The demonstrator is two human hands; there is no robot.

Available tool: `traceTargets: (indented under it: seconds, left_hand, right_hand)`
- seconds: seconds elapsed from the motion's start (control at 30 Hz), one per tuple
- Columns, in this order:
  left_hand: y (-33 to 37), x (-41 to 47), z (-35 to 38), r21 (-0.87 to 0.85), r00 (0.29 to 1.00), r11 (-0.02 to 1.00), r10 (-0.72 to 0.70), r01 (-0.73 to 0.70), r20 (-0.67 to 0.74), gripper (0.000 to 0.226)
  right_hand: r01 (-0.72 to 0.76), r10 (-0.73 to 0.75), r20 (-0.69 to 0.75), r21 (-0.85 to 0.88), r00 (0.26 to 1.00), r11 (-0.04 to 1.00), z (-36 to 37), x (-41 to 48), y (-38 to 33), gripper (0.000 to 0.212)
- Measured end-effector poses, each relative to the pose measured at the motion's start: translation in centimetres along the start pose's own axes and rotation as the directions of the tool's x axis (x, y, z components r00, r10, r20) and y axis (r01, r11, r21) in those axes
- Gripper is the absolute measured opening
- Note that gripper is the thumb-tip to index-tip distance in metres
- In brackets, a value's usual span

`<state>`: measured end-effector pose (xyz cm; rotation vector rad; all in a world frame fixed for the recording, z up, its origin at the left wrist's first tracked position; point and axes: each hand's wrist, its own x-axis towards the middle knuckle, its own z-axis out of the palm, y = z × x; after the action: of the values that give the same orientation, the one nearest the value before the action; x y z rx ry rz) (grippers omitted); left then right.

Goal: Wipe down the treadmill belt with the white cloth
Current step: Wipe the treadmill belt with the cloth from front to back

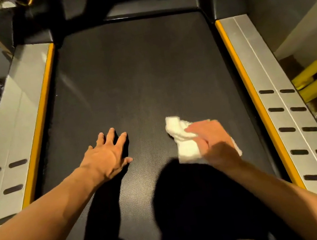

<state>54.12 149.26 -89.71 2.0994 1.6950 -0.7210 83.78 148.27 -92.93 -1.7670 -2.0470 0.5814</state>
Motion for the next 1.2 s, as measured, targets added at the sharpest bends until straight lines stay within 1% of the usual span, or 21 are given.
traceTargets:
  seconds: [0.03, 0.1, 0.2, 0.23, 0.27, 0.3, 0.37, 0.43, 0.47, 0.53, 0.57, 0.63, 0.7, 0.8, 0.83, 0.9, 0.97, 1.03, 1.07, 1.13, 1.2]
  left_hand:
    - [0.1, 0.0, 0.0, -0.005, 1.0, 1.0, -0.016, 0.016, 0.018, 0.083]
    - [0.0, -0.2, 0.3, -0.018, 0.997, 0.997, -0.073, 0.073, 0.004, 0.09]
    - [1.2, -1.1, 1.5, -0.042, 0.992, 0.994, -0.107, 0.105, -0.065, 0.085]
    - [1.7, -1.7, 2.1, -0.072, 0.994, 0.992, -0.104, 0.101, -0.036, 0.083]
    - [2.1, -2.3, 2.6, -0.109, 0.994, 0.988, -0.106, 0.106, 0.006, 0.085]
    - [2.3, -2.9, 3.0, -0.132, 0.993, 0.985, -0.108, 0.113, 0.048, 0.088]
    - [2.0, -3.5, 3.2, -0.165, 0.988, 0.978, -0.111, 0.128, 0.111, 0.092]
    - [2.3, -3.9, 3.3, -0.208, 0.984, 0.967, -0.118, 0.145, 0.135, 0.092]
    - [2.3, -3.7, 3.8, -0.231, 0.985, 0.961, -0.128, 0.152, 0.116, 0.091]
    - [2.6, -3.5, 4.3, -0.228, 0.985, 0.959, -0.151, 0.166, 0.081, 0.089]
    - [2.7, -3.4, 4.5, -0.219, 0.986, 0.962, -0.154, 0.165, 0.065, 0.089]
    - [2.7, -3.6, 4.2, -0.241, 0.987, 0.957, -0.156, 0.162, 0.044, 0.09]
    - [2.6, -3.7, 4.1, -0.316, 0.984, 0.932, -0.169, 0.178, 0.053, 0.092]
    - [2.7, -3.4, 4.4, -0.341, 0.986, 0.925, -0.164, 0.167, 0.039, 0.093]
    - [2.6, -3.4, 4.4, -0.345, 0.986, 0.924, -0.164, 0.167, 0.039, 0.093]
    - [2.4, -3.4, 4.5, -0.348, 0.984, 0.921, -0.171, 0.176, 0.044, 0.092]
    - [2.6, -3.3, 4.6, -0.359, 0.984, 0.916, -0.173, 0.178, 0.047, 0.092]
    - [2.7, -3.6, 4.5, -0.366, 0.983, 0.913, -0.183, 0.182, 0.033, 0.091]
    - [2.7, -3.8, 4.6, -0.36, 0.982, 0.915, -0.187, 0.181, 0.017, 0.09]
    - [2.8, -4.0, 5.0, -0.341, 0.982, 0.923, -0.191, 0.176, -0.011, 0.087]
    - [2.7, -4.0, 5.1, -0.34, 0.981, 0.925, -0.192, 0.17, -0.032, 0.085]
  right_hand:
    - [-0.053, 0.053, -0.088, 0.001, 0.995, 0.999, -1.2, 0.9, 0.5, 0.034]
    - [-0.138, 0.131, -0.168, -0.031, 0.977, 0.99, -3.2, 2.1, 1.3, 0.035]
    - [-0.326, 0.309, -0.167, -0.08, 0.936, 0.942, -2.2, 0.3, 0.0, 0.046]
    - [-0.32, 0.309, -0.142, -0.06, 0.94, 0.946, -0.7, -1.2, -0.3, 0.047]
    - [-0.243, 0.238, -0.105, -0.039, 0.966, 0.969, 0.3, -2.6, -0.4, 0.041]
    - [-0.147, 0.148, -0.1, 0.014, 0.984, 0.989, 0.7, -4.0, -1.1, 0.034]
    - [-0.069, 0.085, -0.136, 0.113, 0.987, 0.991, -0.4, -4.8, -1.2, 0.026]
    - [-0.192, 0.205, -0.224, 0.077, 0.953, 0.978, -2.6, -3.1, -0.5, 0.02]
    - [-0.322, 0.324, -0.238, 0.048, 0.916, 0.946, -3.4, -1.7, 0.8, 0.025]
    - [-0.517, 0.5, -0.175, -0.068, 0.848, 0.853, -4.0, -0.6, 3.2, 0.037]
    - [-0.505, 0.48, -0.167, -0.166, 0.861, 0.847, -3.8, -1.2, 3.7, 0.037]
    - [-0.359, 0.327, -0.153, -0.296, 0.933, 0.885, -2.3, -3.4, 3.1, 0.032]
    - [-0.216, 0.202, -0.094, -0.186, 0.975, 0.959, -0.3, -6.3, 0.9, 0.022]
    - [0.01, -0.01, 0.002, -0.043, 1.0, 0.999, 0.1, -7.7, -2.6, 0.028]
    - [-0.012, 0.011, -0.037, -0.023, 0.999, 1.0, -0.7, -7.1, -2.9, 0.031]
    - [-0.167, 0.162, -0.124, -0.029, 0.979, 0.986, -2.4, -5.0, -1.6, 0.03]
    - [-0.316, 0.29, -0.241, -0.078, 0.926, 0.945, -3.9, -3.2, 1.3, 0.024]
    - [-0.408, 0.365, -0.225, -0.186, 0.903, 0.894, -3.7, -3.3, 3.2, 0.032]
    - [-0.424, 0.391, -0.175, -0.238, 0.904, 0.874, -3.0, -4.1, 3.3, 0.038]
    - [-0.386, 0.377, -0.081, -0.199, 0.923, 0.901, -1.6, -5.6, 1.4, 0.039]
    - [-0.253, 0.251, -0.036, -0.14, 0.967, 0.957, 0.0, -7.1, -1.3, 0.034]
